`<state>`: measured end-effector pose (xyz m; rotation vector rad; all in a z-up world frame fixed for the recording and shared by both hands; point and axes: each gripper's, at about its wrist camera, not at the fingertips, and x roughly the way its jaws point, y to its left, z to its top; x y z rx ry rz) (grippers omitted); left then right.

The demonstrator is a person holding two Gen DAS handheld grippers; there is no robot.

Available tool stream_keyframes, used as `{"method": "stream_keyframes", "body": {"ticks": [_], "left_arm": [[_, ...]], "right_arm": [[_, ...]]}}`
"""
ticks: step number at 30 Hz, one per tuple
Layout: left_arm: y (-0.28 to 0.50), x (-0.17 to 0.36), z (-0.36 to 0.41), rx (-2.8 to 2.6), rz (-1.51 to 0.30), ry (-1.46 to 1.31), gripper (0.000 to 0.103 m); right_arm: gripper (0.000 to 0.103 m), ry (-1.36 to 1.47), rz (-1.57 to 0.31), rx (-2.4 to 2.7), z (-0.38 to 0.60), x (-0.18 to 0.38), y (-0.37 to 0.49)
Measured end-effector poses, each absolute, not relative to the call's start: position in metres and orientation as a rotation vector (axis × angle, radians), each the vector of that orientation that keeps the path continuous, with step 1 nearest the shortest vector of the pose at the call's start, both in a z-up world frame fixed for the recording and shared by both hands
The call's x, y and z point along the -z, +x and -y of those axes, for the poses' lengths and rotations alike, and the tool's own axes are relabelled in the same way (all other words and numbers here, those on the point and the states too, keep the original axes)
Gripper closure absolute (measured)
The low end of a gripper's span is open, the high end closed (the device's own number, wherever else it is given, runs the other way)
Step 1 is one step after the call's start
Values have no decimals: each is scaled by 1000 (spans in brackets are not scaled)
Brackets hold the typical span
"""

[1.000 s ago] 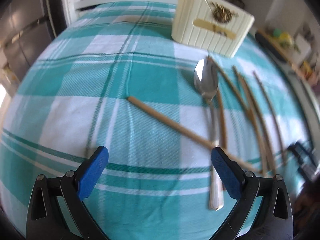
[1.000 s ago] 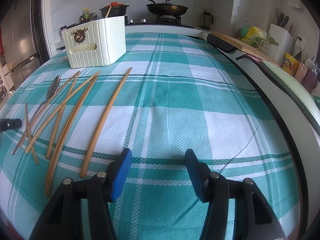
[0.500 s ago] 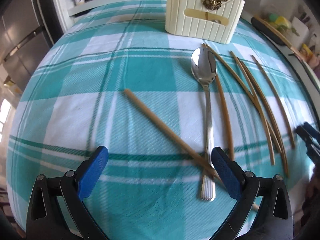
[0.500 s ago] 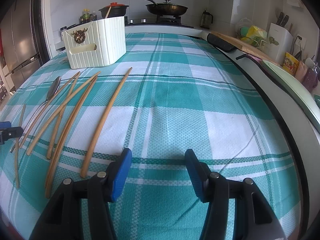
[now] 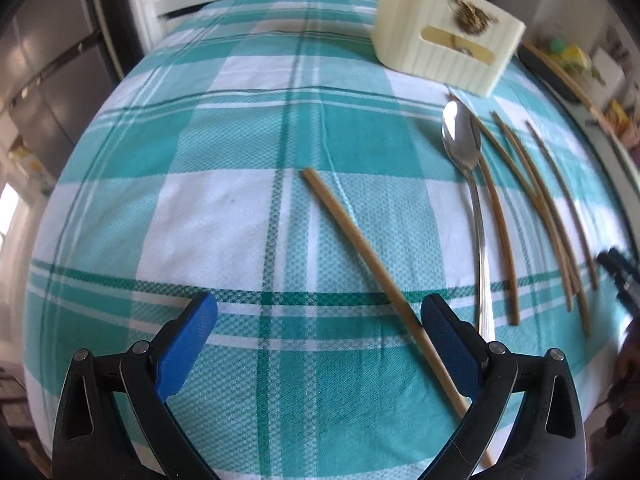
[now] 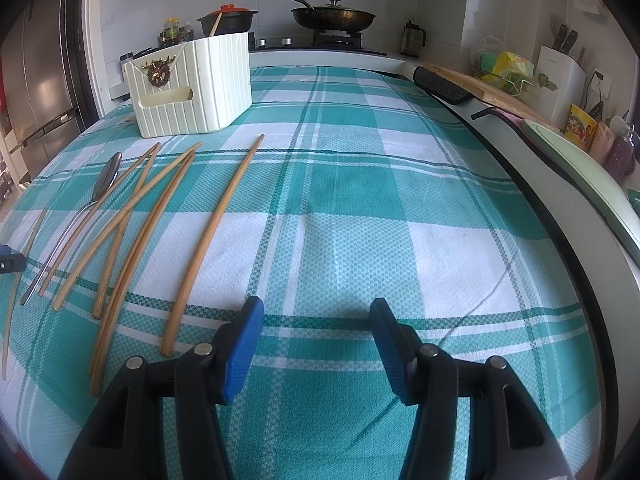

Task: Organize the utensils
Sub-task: 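Lower the left tool to a loose chopstick and close on it, then lift the chopstick with the left tool while the right tool carries another chopstick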

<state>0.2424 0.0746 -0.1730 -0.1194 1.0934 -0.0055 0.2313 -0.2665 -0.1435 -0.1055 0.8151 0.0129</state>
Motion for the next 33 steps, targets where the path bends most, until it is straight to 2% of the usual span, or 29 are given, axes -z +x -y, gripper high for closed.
{"method": "stream_keyframes", "body": {"ticks": [2,4,6,7,9,10,11,12,15,22,26,27,31,32,33], "left_arm": [[249,172,-74,-19,-1111,-145,5],[256,172,-71,-49,-1112,-133,15],[265,171,-64,-86,-1108,-92,33],[268,170,-60,-86,-1103,-80,38],[272,168,-56,-67,-1096,-67,61],[275,167,-53,-55,-1091,-51,67],[277,167,-53,-42,-1086,-46,80],[282,167,-51,-24,-1079,-37,89],[298,168,-53,60,-1065,-55,97],[308,167,-65,178,-1074,-53,94],[300,163,-68,178,-1096,-17,66],[300,163,-65,182,-1101,-6,63],[314,164,-52,158,-1135,74,63],[319,164,-48,152,-1143,93,65],[323,164,-47,151,-1150,98,73]], "right_arm": [[47,-106,-815,-13,267,143,231],[47,-107,-815,-13,267,143,231],[47,-106,-825,-18,267,143,232],[47,-104,-838,-23,268,142,234],[47,-84,-887,-66,268,138,241],[47,-67,-905,-94,268,135,244],[47,-53,-916,-120,266,132,247],[47,-43,-935,-166,261,127,252],[47,-64,-999,-251,245,121,272],[47,-105,-1065,-289,214,120,324],[47,-156,-1134,-310,207,125,335],[47,-167,-1154,-307,207,127,338],[47,-225,-1184,-302,200,131,351],[47,-236,-1192,-303,197,132,357],[47,-232,-1195,-298,196,132,364]]}}
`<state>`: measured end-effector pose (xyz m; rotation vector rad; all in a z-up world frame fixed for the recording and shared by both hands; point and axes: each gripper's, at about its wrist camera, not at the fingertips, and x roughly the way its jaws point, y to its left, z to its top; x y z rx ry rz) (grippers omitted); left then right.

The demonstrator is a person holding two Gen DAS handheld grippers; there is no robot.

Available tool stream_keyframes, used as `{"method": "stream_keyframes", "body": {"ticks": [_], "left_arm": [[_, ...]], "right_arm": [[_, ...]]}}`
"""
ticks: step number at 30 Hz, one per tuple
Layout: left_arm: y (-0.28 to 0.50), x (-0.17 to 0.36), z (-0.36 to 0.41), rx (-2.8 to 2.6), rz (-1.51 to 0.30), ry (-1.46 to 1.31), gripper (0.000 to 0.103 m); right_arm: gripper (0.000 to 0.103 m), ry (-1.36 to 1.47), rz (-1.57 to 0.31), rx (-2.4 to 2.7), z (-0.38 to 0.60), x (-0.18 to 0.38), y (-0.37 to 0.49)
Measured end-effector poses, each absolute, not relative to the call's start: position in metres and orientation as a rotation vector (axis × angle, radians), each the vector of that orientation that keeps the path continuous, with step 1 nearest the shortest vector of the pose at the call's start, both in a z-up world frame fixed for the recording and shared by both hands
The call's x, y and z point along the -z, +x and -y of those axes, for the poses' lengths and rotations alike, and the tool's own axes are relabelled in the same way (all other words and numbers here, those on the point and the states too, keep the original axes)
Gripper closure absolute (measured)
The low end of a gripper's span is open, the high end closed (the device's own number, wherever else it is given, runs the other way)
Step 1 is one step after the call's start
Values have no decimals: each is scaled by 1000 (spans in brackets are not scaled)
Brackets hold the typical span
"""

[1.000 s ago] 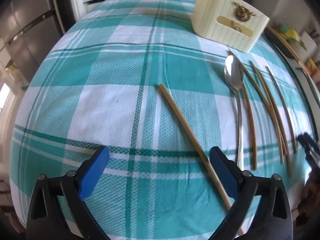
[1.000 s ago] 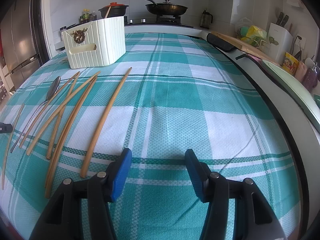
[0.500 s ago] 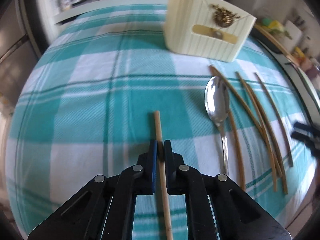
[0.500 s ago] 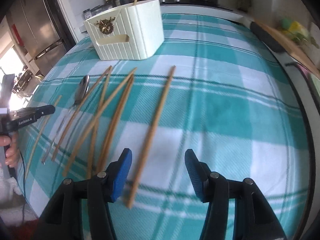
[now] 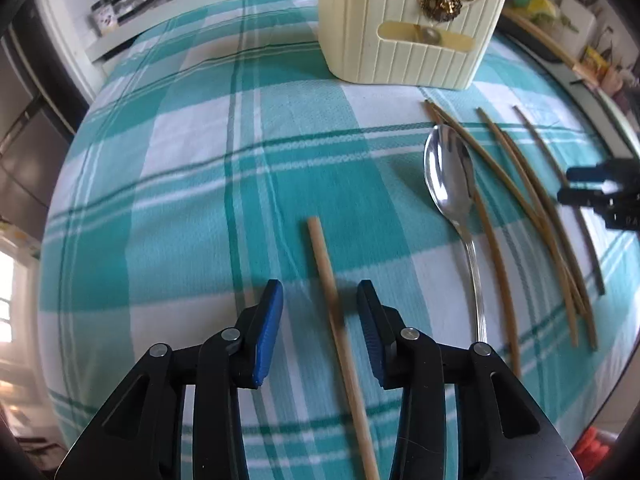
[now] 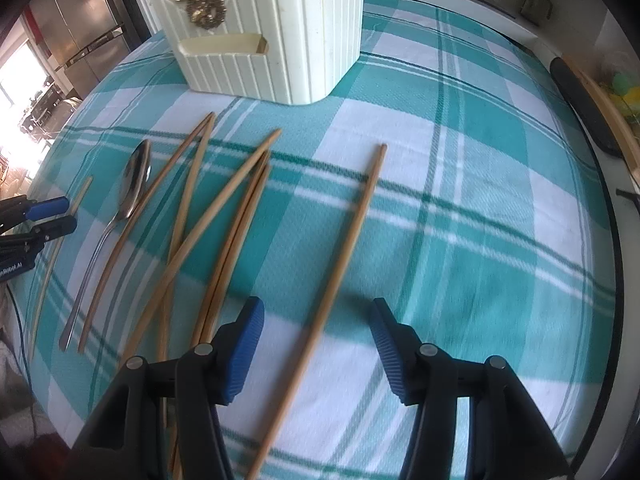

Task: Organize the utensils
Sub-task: 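Lift the chopstick with the left tool while the right tool carries another chopstick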

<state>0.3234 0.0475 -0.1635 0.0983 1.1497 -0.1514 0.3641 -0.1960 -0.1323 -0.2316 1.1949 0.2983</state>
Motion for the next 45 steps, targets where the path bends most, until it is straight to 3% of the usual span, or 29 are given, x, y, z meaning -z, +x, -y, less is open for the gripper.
{"method": "stream_keyframes", "body": {"ticks": [2,7,8,9,15,26,35,45], "left_arm": [[333,162,-44,170,-1167,94,91],[346,162,-40,180,-1159,95,96],[349,163,-41,182,-1153,83,98],[352,163,-42,183,-1145,66,98],[351,142,-58,168,-1063,-40,98],[270,20,-104,238,-709,-206,98],[242,-12,-113,243,-620,-237,99],[247,-49,-110,252,-569,-201,99]], "right_arm": [[47,-227,-1183,-277,195,131,377],[69,-161,-1142,-211,197,129,421],[78,-120,-1136,-189,201,129,430],[96,-99,-1131,-169,203,129,437],[98,36,-1082,-175,216,113,444],[98,61,-699,-341,230,-36,311],[98,25,-528,-330,224,-80,253],[98,-18,-463,-351,216,-117,260]]}}
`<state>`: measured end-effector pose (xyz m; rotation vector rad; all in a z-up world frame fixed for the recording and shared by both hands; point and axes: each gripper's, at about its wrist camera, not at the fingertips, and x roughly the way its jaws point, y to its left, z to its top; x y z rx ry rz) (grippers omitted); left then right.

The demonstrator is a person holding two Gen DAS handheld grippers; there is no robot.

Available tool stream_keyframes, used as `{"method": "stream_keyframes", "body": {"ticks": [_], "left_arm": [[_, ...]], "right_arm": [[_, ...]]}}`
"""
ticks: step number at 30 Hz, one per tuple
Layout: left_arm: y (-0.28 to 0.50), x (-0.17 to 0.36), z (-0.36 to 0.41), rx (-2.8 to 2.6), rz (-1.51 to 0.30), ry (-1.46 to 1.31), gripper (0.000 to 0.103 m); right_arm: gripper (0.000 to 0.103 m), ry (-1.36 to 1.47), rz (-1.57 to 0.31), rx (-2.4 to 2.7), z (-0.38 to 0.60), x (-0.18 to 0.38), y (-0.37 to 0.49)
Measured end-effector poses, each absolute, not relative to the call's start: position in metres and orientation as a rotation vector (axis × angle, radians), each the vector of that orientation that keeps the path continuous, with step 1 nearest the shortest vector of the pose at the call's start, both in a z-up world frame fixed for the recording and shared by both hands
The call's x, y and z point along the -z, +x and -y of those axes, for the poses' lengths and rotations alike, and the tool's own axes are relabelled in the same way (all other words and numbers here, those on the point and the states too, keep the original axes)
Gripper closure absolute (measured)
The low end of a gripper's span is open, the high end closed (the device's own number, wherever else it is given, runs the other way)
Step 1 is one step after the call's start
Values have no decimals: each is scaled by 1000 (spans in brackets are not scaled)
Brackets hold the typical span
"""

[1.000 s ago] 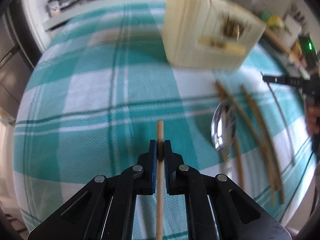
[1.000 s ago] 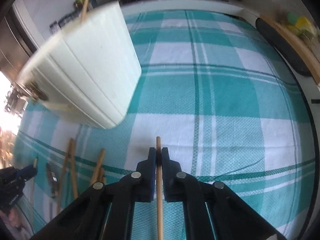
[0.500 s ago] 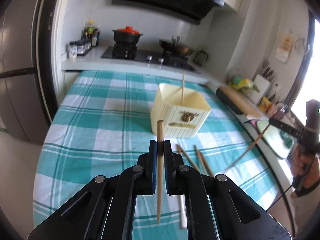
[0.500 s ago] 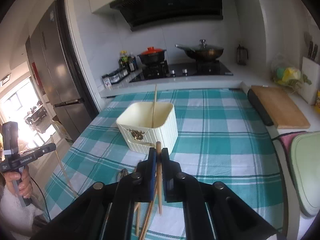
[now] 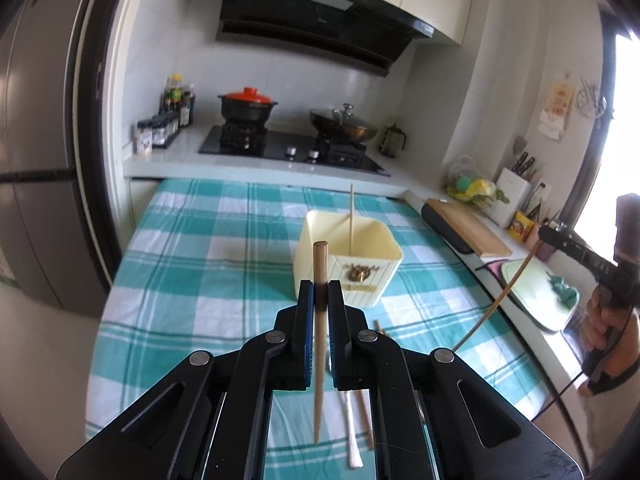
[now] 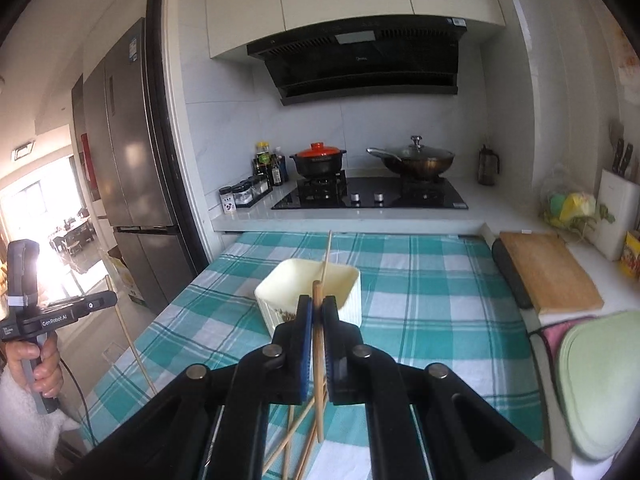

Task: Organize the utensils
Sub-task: 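Lift the chopstick with the left tool while the right tool carries another chopstick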

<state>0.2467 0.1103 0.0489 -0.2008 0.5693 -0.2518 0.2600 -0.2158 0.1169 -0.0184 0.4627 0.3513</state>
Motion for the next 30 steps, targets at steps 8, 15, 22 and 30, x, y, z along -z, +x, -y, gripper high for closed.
{"method": "stream_keyframes", "body": {"ticks": [8,15,22,30], "left_arm": [[283,-108,-97,300,-449,-199,99],[346,-157,-64,241,-290,-155,99],[435,-130,-38,214,-339,-195,99],[526,-29,-16,219,-723,-202,99]], "right_arm": [[98,-56,-404,-345,204,-157,293],[98,-77,-256,-343,181,-187,336],[98,-53,-270,-340,166,-162,399],[97,-29,-715,-355,153,-76,503]]}}
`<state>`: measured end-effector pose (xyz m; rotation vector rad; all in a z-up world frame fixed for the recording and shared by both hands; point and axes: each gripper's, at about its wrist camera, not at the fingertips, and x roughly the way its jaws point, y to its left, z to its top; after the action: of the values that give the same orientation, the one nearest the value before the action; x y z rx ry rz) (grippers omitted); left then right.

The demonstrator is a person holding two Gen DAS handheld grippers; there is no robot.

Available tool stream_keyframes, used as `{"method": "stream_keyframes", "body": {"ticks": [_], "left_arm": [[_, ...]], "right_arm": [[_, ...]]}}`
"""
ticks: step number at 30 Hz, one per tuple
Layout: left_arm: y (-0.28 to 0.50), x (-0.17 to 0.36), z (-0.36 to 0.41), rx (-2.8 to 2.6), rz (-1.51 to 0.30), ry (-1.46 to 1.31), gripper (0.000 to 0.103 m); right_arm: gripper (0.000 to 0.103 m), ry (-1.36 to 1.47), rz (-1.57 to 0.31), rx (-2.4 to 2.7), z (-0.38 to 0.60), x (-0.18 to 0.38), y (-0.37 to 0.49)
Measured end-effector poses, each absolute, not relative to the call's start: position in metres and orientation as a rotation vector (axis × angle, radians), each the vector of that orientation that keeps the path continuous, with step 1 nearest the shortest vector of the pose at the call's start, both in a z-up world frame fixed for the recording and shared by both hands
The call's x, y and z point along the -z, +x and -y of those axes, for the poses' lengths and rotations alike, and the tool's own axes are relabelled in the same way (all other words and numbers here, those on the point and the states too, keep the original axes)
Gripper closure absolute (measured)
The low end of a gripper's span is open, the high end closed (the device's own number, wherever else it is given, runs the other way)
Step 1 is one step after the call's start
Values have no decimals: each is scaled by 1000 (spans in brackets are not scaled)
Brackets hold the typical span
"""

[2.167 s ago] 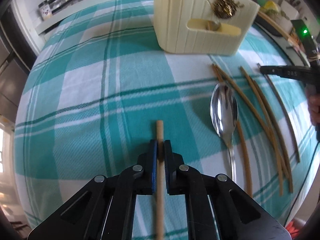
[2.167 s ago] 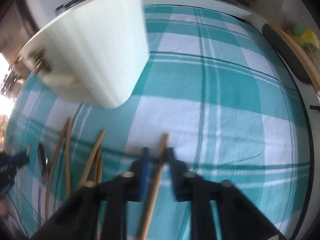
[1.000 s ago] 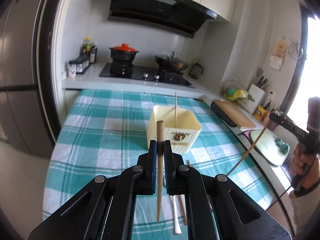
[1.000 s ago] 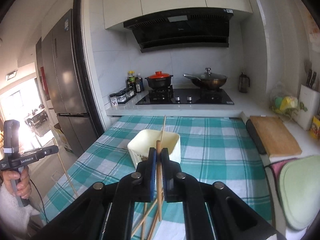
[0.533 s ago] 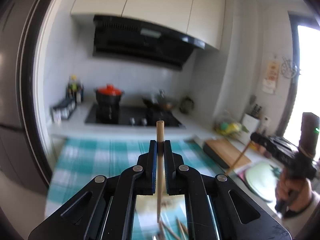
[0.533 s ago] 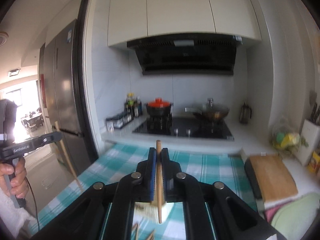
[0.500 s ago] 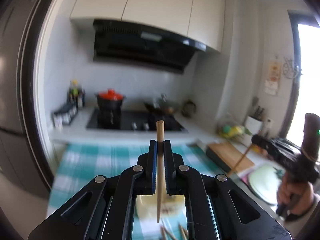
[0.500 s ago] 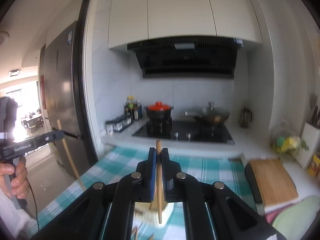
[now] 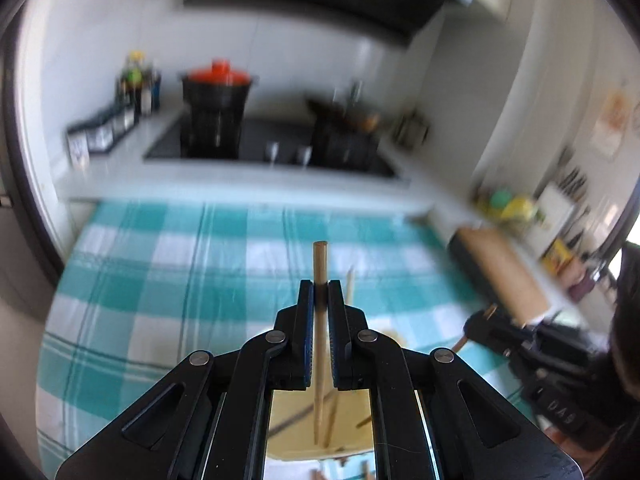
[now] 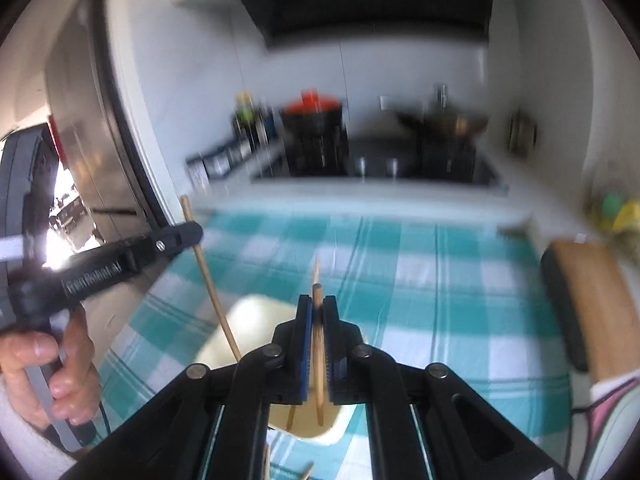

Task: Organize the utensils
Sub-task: 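Lift the chopstick with the left tool while the right tool carries another chopstick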

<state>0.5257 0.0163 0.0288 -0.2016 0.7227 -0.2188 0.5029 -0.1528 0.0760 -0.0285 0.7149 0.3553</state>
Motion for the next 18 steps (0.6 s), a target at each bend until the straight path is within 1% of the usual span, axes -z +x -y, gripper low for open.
{"method": "stream_keyframes", "body": {"ticks": [2,4,5,6,7,8,9,13,16,18], "left_arm": [[531,-12,-9,215,-762,-171,98],[536,-2,-4,215,-802,-156,96],[535,0,-4,212,-815,-161,88],[532,0,-5,215,-817,-169,72],[529,-2,-7,217,-814,-177,64],[523,-6,-11,215,-804,-183,49],[514,-10,-16,213,-794,-185,42],[478,-15,-32,231,-827,-151,35],[437,0,-43,221,-892,-73,29],[398,19,-51,231,-928,-35,22]], "right_arm": [[97,-8,-754,-349,153,-63,516],[94,15,-762,-352,155,-57,524],[92,28,-769,-348,155,-55,528],[73,45,-768,-352,154,-53,529],[62,63,-761,-352,156,-54,528],[51,83,-738,-347,159,-56,523],[51,89,-722,-339,164,-59,515],[51,42,-709,-320,174,-70,491],[50,-25,-725,-315,187,-66,456],[49,-86,-759,-311,198,-51,428]]}}
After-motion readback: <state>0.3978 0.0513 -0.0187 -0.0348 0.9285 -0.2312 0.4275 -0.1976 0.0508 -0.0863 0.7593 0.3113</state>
